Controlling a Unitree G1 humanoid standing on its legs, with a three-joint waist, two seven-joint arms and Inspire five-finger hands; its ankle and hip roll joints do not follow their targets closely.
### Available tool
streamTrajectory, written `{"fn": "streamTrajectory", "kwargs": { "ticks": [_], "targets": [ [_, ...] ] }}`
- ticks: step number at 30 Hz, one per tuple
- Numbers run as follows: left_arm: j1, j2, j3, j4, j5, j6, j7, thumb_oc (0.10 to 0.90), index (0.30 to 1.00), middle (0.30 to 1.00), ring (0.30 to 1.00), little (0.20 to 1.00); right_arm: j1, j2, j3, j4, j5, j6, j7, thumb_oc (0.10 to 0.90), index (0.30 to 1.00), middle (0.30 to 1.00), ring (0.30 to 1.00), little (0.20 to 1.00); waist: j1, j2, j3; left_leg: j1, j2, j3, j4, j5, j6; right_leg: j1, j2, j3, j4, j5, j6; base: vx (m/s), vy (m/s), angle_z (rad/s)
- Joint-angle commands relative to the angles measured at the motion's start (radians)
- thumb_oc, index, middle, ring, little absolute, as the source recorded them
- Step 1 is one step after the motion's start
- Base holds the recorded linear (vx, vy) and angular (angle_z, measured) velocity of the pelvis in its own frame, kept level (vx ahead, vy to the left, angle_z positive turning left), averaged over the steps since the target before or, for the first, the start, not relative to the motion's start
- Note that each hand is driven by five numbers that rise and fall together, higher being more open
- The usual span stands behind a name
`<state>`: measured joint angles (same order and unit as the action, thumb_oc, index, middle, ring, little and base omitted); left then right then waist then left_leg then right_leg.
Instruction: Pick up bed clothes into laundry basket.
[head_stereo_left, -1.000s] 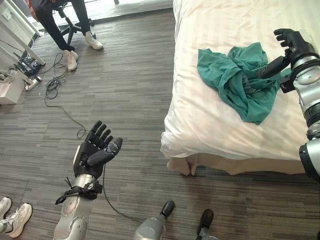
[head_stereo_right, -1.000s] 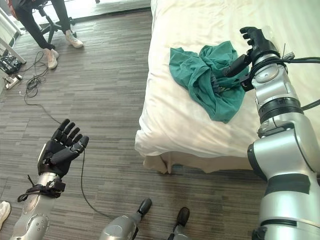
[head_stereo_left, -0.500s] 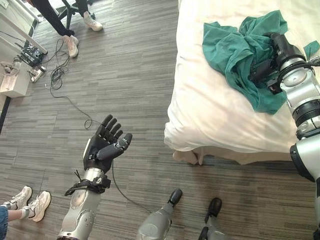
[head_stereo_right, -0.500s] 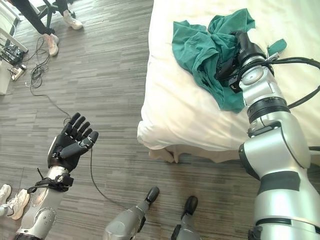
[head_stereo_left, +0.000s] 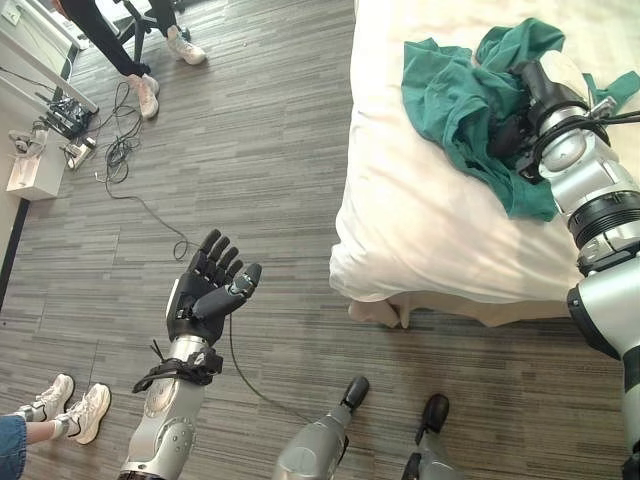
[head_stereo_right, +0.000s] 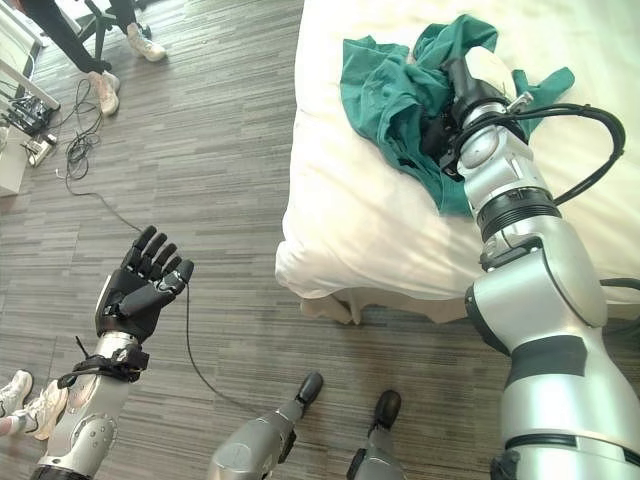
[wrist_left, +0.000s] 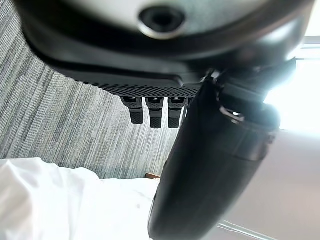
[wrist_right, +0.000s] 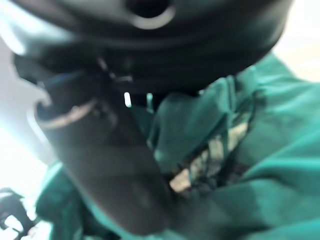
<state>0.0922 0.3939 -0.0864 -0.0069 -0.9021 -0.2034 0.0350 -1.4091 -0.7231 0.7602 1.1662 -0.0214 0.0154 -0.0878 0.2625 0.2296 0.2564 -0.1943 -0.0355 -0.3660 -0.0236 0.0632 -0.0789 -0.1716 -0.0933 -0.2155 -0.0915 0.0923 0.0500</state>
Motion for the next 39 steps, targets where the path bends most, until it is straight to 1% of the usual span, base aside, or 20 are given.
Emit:
{"fn": "streamTrajectory", "kwargs": {
  "ticks": [1,4,5,8,11,12,14,15,20,21,23,24,25,26,27,28,30,32,34,39],
  "targets": [
    [-0.034,0.032,0.072,-0.126,-0.006,-0.137,0.001,0.8,0.9,0.9,0.9,0.9,-0.149,0.07,0.111,-0.153,-0.03,-0.07,0.006,0.4,0.3,0.3,0.3,0.3,0.019,-0.06,-0.007,-0.044,0.008,0.014,-0.064,0.084,-0.049,0.05,-0.049,0.097,0.088,-0.148,0.057,0.02,0.046,-0.05],
    [-0.036,0.043,0.082,-0.118,-0.009,-0.137,-0.003,0.8,0.9,0.9,0.9,0.9,-0.135,0.07,0.103,-0.225,-0.023,-0.074,0.013,0.4,0.3,0.3,0.3,0.3,0.002,-0.075,-0.013,-0.026,0.011,0.037,-0.064,0.072,-0.044,0.063,-0.049,0.118,0.075,-0.14,0.06,0.03,0.067,-0.07],
    [-0.042,0.053,0.086,-0.116,-0.013,-0.136,-0.006,0.8,0.9,0.9,0.9,0.9,-0.13,0.055,0.098,-0.272,-0.016,-0.081,0.019,0.4,0.3,0.3,0.3,0.3,-0.017,-0.085,-0.022,-0.015,0.014,0.051,-0.064,0.064,-0.04,0.073,-0.052,0.132,0.064,-0.133,0.063,0.03,0.069,-0.09],
    [-0.048,0.059,0.084,-0.115,-0.018,-0.133,-0.014,0.8,0.9,0.9,0.9,0.9,-0.121,0.042,0.087,-0.297,-0.003,-0.083,0.02,0.4,0.3,0.3,0.3,0.3,-0.032,-0.096,-0.032,0.0,0.016,0.069,-0.064,0.053,-0.035,0.085,-0.054,0.145,0.052,-0.127,0.066,0.03,0.059,-0.19],
    [-0.062,0.071,0.088,-0.094,-0.016,-0.125,-0.027,0.8,0.9,0.9,0.9,0.9,-0.087,-0.04,0.03,-0.393,0.048,-0.096,0.006,0.4,0.3,0.3,0.3,0.3,-0.081,-0.123,-0.059,0.043,0.017,0.103,-0.06,0.023,-0.017,0.111,-0.058,0.18,0.047,-0.12,0.073,0.06,0.085,-0.3],
    [-0.062,0.072,0.087,-0.093,-0.016,-0.125,-0.027,0.8,0.9,0.9,0.9,0.9,-0.084,-0.042,0.027,-0.396,0.048,-0.095,0.006,0.4,0.3,0.3,0.3,0.3,-0.079,-0.125,-0.058,0.045,0.017,0.104,-0.06,0.023,-0.016,0.113,-0.058,0.182,0.047,-0.121,0.073,0.07,0.077,0.0],
    [-0.074,0.086,0.102,-0.081,-0.008,-0.121,-0.038,0.8,0.9,0.9,0.9,0.9,-0.034,-0.152,-0.016,-0.525,0.079,-0.108,0.01,0.4,0.3,0.3,0.3,0.3,-0.132,-0.141,-0.08,0.075,0.015,0.128,-0.057,0.003,-0.001,0.124,-0.061,0.212,0.049,-0.117,0.077,0.08,0.097,-0.19],
    [-0.074,0.089,0.1,-0.081,-0.009,-0.121,-0.039,0.8,0.9,0.9,0.9,0.9,-0.027,-0.155,-0.022,-0.531,0.078,-0.106,0.01,0.4,0.3,0.3,0.3,0.3,-0.129,-0.144,-0.079,0.077,0.015,0.13,-0.057,0.002,0.0,0.125,-0.061,0.214,0.048,-0.118,0.077,0.07,0.102,-0.21],
    [-0.07,0.078,0.11,-0.07,-0.002,-0.107,-0.057,0.8,0.9,0.9,0.9,0.9,0.152,-0.322,-0.178,-0.67,0.157,-0.139,-0.006,0.4,0.3,0.3,0.3,0.3,-0.205,-0.163,-0.111,0.12,0.012,0.164,-0.057,-0.024,0.021,0.138,-0.07,0.252,0.053,-0.109,0.088,0.05,0.064,-0.26],
    [-0.07,0.082,0.107,-0.07,-0.002,-0.107,-0.057,0.8,0.9,0.9,0.9,0.9,0.166,-0.325,-0.19,-0.677,0.156,-0.138,-0.006,0.4,0.3,0.3,0.3,0.3,-0.202,-0.166,-0.111,0.122,0.012,0.165,-0.057,-0.025,0.021,0.139,-0.07,0.252,0.053,-0.109,0.088,0.04,0.074,-0.23],
    [-0.062,0.072,0.112,-0.057,0.017,-0.095,-0.064,0.8,0.9,0.9,0.9,0.9,0.359,-0.388,-0.364,-0.787,0.209,-0.162,-0.012,0.4,0.3,0.3,0.3,0.3,-0.242,-0.173,-0.126,0.138,0.01,0.192,-0.057,-0.037,0.029,0.138,-0.071,0.282,0.049,-0.095,0.098,0.03,0.094,-0.3],
    [-0.062,0.065,0.12,-0.054,0.019,-0.091,-0.068,0.8,0.9,0.9,0.9,0.9,0.419,-0.388,-0.418,-0.811,0.233,-0.17,-0.013,0.4,0.3,0.3,0.3,0.3,-0.261,-0.169,-0.128,0.142,0.01,0.202,-0.057,-0.04,0.031,0.135,-0.07,0.29,0.047,-0.091,0.101,0.01,0.073,-0.36],
    [-0.057,0.07,0.12,-0.054,0.022,-0.089,-0.069,0.8,0.9,0.9,0.9,0.9,0.511,-0.389,-0.497,-0.861,0.243,-0.178,-0.01,0.4,0.3,0.3,0.3,0.3,-0.263,-0.177,-0.133,0.147,0.011,0.211,-0.057,-0.044,0.033,0.135,-0.069,0.3,0.044,-0.087,0.103,-0.03,0.079,-0.39],
    [-0.058,0.056,0.125,-0.054,0.026,-0.085,-0.067,0.8,0.9,0.9,0.9,0.9,0.595,-0.383,-0.581,-0.885,0.286,-0.197,-0.021,0.4,0.3,0.3,0.3,0.3,-0.291,-0.175,-0.131,0.146,0.01,0.225,-0.056,-0.035,0.035,0.123,-0.067,0.314,0.047,-0.069,0.108,-0.04,0.076,-0.34],
    [-0.053,0.055,0.129,-0.054,0.028,-0.083,-0.071,0.8,0.9,0.9,0.9,0.9,0.686,-0.377,-0.657,-0.929,0.302,-0.202,-0.013,0.4,0.3,0.3,0.3,0.3,-0.295,-0.179,-0.133,0.149,0.01,0.234,-0.056,-0.037,0.037,0.121,-0.067,0.322,0.046,-0.066,0.109,-0.04,0.084,-0.36],
    [-0.051,0.054,0.129,-0.054,0.035,-0.079,-0.069,0.8,0.9,0.9,0.9,0.9,0.816,-0.368,-0.783,-0.979,0.332,-0.217,-0.019,0.4,0.3,0.3,0.3,0.3,-0.309,-0.186,-0.139,0.154,0.01,0.248,-0.057,-0.04,0.04,0.118,-0.065,0.333,0.045,-0.061,0.113,0.0,0.064,-0.41],
    [-0.043,0.045,0.137,-0.061,0.039,-0.073,-0.069,0.8,0.9,0.9,0.9,0.9,0.983,-0.322,-0.939,-1.048,0.368,-0.237,-0.022,0.4,0.3,0.3,0.3,0.3,-0.322,-0.191,-0.149,0.165,0.01,0.262,-0.06,-0.059,0.046,0.12,-0.066,0.347,0.042,-0.066,0.117,0.03,0.062,-0.41],
    [-0.043,0.034,0.153,-0.064,0.047,-0.072,-0.06,0.8,0.9,0.9,0.9,0.9,1.111,-0.284,-1.074,-1.088,0.402,-0.264,-0.044,0.4,0.3,0.3,0.3,0.3,-0.351,-0.198,-0.149,0.164,0.009,0.278,-0.06,-0.053,0.048,0.106,-0.064,0.365,0.046,-0.046,0.122,-0.03,0.042,-0.37],
    [-0.041,0.025,0.169,-0.075,0.054,-0.07,-0.053,0.8,0.9,0.9,0.9,0.9,1.224,-0.241,-1.205,-1.123,0.447,-0.287,-0.061,0.4,0.3,0.3,0.3,0.3,-0.377,-0.207,-0.156,0.17,0.009,0.295,-0.061,-0.059,0.05,0.098,-0.06,0.38,0.046,-0.038,0.128,0.01,0.028,-0.37],
    [-0.012,0.002,0.212,-0.091,0.074,-0.06,-0.04,0.8,0.9,0.9,0.9,0.9,1.375,-0.176,-1.377,-1.176,0.436,-0.301,-0.102,0.4,0.3,0.3,0.3,0.3,-0.415,-0.225,-0.165,0.189,0.015,0.33,-0.061,-0.072,0.053,0.083,-0.05,0.411,0.063,-0.03,0.138,0.02,0.016,-0.29]
  ]
}}
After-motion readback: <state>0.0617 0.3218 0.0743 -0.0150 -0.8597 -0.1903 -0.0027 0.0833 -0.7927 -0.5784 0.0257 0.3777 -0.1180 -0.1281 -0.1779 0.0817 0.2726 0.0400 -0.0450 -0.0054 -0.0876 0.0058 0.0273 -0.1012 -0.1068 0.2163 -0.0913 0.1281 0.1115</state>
